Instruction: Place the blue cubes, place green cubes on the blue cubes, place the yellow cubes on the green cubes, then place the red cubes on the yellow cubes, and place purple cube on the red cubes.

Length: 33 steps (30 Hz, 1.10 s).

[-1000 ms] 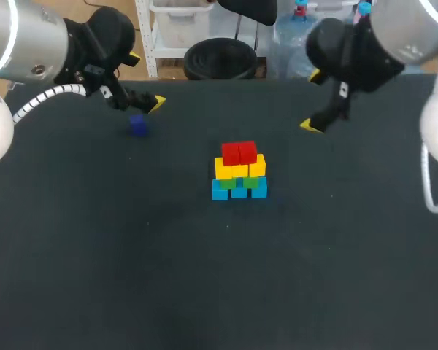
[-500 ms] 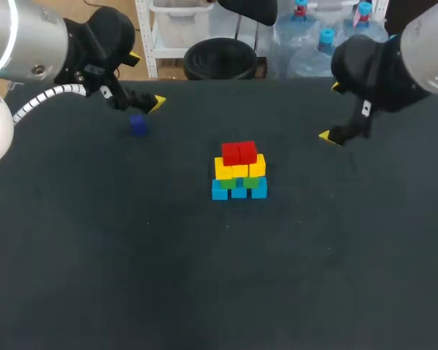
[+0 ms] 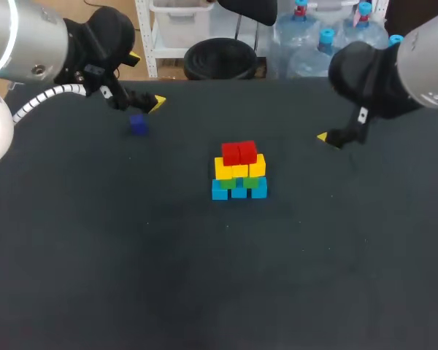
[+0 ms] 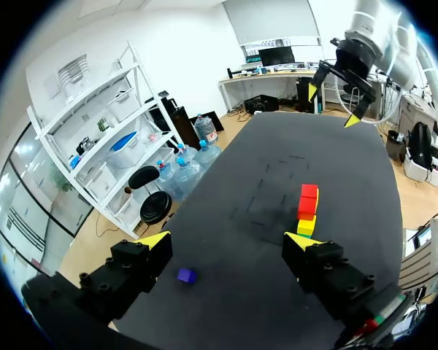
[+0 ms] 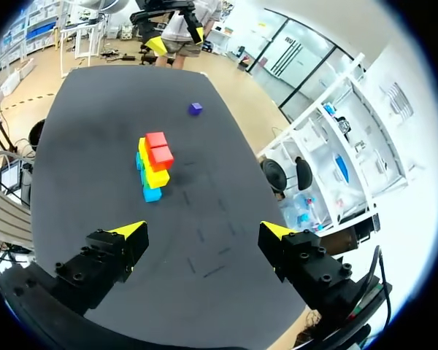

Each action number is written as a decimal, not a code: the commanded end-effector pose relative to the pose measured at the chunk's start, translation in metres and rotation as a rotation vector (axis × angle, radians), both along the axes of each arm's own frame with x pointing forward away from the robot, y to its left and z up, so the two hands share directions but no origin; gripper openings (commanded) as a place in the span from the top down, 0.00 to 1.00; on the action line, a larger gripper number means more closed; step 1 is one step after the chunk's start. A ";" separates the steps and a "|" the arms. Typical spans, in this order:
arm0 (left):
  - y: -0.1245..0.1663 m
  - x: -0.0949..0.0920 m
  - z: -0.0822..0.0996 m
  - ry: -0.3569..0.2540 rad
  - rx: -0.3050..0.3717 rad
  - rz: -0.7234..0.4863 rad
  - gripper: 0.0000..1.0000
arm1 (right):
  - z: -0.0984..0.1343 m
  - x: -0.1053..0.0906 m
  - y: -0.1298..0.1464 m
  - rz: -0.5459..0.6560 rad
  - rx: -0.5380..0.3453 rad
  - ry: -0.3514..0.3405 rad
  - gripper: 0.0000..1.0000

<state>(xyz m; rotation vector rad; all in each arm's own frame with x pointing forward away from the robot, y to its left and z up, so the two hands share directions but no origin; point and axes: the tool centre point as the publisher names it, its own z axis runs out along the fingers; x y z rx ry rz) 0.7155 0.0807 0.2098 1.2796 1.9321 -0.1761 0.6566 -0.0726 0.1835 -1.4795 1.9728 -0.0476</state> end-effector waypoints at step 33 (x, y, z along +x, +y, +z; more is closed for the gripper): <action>0.009 0.022 -0.015 0.014 0.005 0.009 0.00 | -0.001 -0.003 0.000 -0.090 -0.023 -0.164 0.00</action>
